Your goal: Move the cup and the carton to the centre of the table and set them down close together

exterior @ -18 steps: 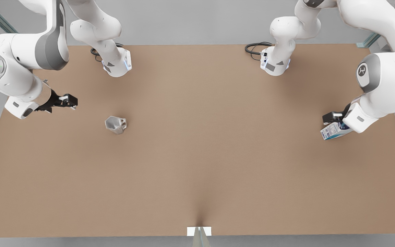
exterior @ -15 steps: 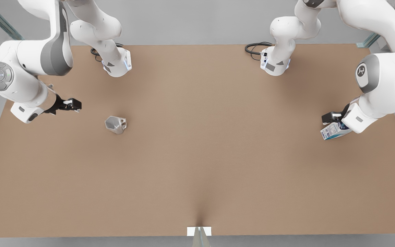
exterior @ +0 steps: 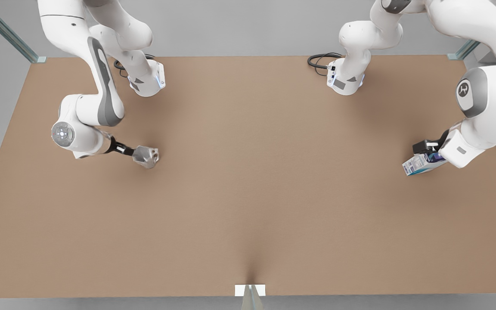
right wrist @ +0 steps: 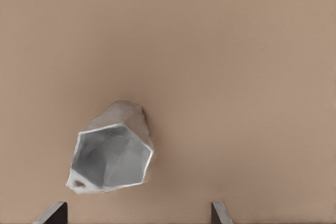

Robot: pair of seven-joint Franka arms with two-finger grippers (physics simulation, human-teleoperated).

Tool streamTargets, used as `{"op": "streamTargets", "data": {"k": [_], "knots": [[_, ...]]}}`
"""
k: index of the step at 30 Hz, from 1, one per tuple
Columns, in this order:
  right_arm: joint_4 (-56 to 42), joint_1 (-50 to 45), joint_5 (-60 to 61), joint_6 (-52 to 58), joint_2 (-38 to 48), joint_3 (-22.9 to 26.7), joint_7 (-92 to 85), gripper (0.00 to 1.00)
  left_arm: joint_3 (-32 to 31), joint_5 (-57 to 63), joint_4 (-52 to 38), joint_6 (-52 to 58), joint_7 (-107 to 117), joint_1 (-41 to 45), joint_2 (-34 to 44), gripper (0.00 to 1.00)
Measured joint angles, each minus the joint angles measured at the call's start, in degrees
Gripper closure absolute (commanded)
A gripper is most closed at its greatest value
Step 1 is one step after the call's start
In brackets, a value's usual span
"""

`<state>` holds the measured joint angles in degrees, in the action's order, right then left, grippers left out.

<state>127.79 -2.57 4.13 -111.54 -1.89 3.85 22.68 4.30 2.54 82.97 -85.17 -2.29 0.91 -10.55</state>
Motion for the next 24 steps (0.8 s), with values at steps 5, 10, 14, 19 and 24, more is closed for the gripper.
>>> {"op": "streamTargets", "data": {"k": [5, 10, 14, 19, 24], "knots": [[4.49, 11.15, 2.37, -6.4, -0.35, -0.06, 0.45, 0.0, -0.22, -0.34, -0.53, 0.88, 0.0, 0.03, -0.09, 0.0], [4.23, 1.55, 4.31, -5.49, -0.83, -0.08, 1.14, 0.0, -0.44, -0.43, -1.48, 1.68, 0.0, 0.28, 0.07, 0.0], [4.06, 7.05, 8.87, -6.06, -1.36, 0.01, 3.57, 0.0, -0.35, -0.2, -1.49, 2.19, 0.0, 0.2, -0.18, 0.0], [4.14, 3.72, 14.28, -6.1, -2.31, -0.41, 3.65, 0.0, -0.35, -0.11, -1.49, 2.7, 0.0, 0.25, -0.61, 0.0], [3.87, 6.26, 15.21, -5.64, -3.3, -0.42, 2.81, 0.0, -0.35, -0.09, -1.49, 2.72, 0.07, 0.46, -0.88, 0.0]]}}
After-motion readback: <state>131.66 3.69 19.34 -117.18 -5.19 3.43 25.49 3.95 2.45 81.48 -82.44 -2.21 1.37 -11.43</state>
